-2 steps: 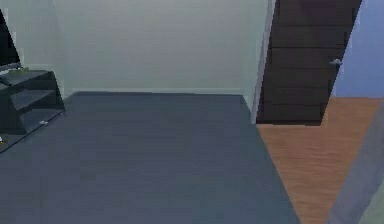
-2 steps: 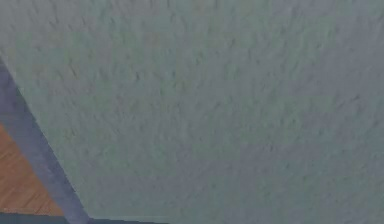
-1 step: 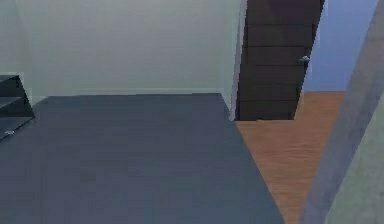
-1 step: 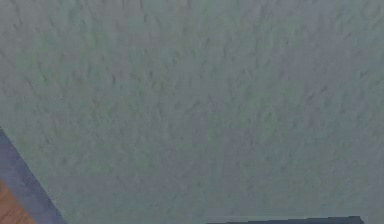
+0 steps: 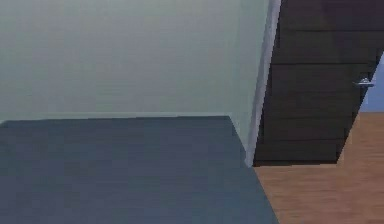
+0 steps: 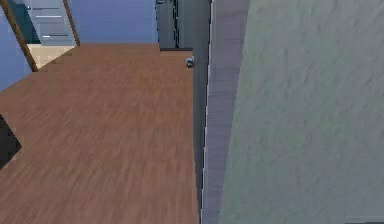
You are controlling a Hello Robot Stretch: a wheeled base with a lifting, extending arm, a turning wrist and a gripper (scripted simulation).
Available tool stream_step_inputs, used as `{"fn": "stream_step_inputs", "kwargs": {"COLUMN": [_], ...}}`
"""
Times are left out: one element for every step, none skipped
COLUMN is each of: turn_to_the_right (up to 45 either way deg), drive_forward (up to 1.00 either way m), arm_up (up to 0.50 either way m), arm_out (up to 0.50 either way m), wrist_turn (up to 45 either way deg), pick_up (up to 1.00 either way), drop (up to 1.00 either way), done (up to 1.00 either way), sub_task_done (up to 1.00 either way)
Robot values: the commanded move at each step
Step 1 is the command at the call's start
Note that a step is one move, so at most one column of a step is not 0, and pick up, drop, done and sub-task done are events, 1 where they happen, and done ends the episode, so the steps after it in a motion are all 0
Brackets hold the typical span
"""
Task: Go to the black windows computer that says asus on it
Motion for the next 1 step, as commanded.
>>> {"fn": "stream_step_inputs", "kwargs": {"turn_to_the_right": [0.0], "drive_forward": [0.1], "arm_up": [0.0], "arm_out": [0.0], "wrist_turn": [0.0], "pick_up": [0.0], "drop": [0.0], "done": [0.0], "sub_task_done": [0.0]}}
